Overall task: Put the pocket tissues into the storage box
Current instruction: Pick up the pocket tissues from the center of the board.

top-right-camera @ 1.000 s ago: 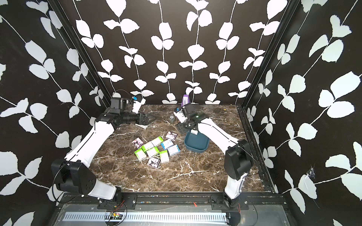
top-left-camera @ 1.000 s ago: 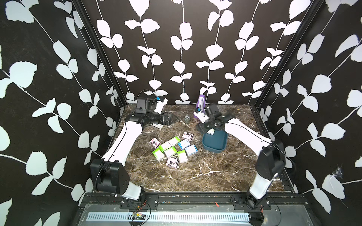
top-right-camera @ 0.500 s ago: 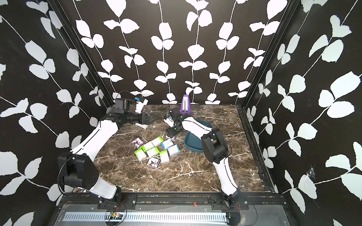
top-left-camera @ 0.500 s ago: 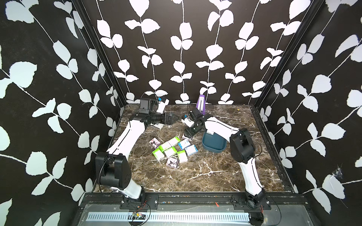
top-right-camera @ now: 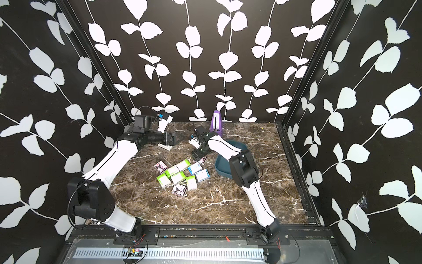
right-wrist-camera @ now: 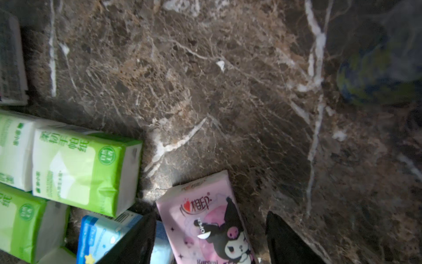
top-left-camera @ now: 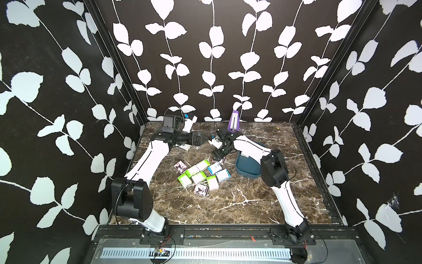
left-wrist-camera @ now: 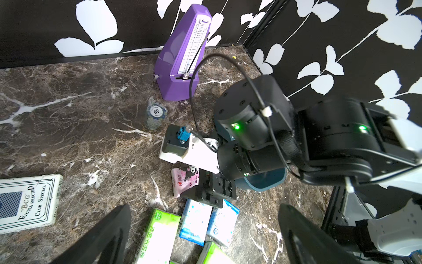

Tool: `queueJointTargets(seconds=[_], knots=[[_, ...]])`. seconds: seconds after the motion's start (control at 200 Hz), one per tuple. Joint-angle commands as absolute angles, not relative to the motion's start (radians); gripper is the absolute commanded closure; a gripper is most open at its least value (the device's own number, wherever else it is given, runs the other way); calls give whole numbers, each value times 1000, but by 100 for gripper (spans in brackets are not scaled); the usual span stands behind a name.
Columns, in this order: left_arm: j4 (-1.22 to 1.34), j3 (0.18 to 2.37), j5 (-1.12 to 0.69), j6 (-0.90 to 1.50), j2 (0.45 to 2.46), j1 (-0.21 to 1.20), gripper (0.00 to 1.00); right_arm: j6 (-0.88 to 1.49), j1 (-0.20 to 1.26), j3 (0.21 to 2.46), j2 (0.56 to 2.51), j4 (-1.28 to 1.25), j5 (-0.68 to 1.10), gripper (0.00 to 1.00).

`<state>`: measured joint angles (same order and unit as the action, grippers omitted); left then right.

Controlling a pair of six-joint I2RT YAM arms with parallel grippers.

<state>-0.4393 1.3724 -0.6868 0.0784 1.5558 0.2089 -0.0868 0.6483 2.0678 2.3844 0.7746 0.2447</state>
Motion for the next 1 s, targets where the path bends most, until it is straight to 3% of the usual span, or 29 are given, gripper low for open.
queueJointTargets(seconds=[0.0, 0.46, 0.675, 0.735, 0.995], knots=[[-420, 1361, -688, 70, 1537, 213, 1, -101, 657, 2125, 2404, 819, 258, 24], [-426, 1356, -673, 60, 1526, 213, 1, -88, 656, 2121, 2435, 843, 230, 37], [-428, 1356, -665, 60, 1522, 213, 1, -58, 651, 2136, 2442, 849, 212, 53], [-428, 1357, -664, 61, 1520, 213, 1, -29, 642, 2115, 2418, 817, 224, 57], [-423, 1356, -663, 60, 1516, 213, 1, 144, 572, 1970, 2201, 585, 307, 59]])
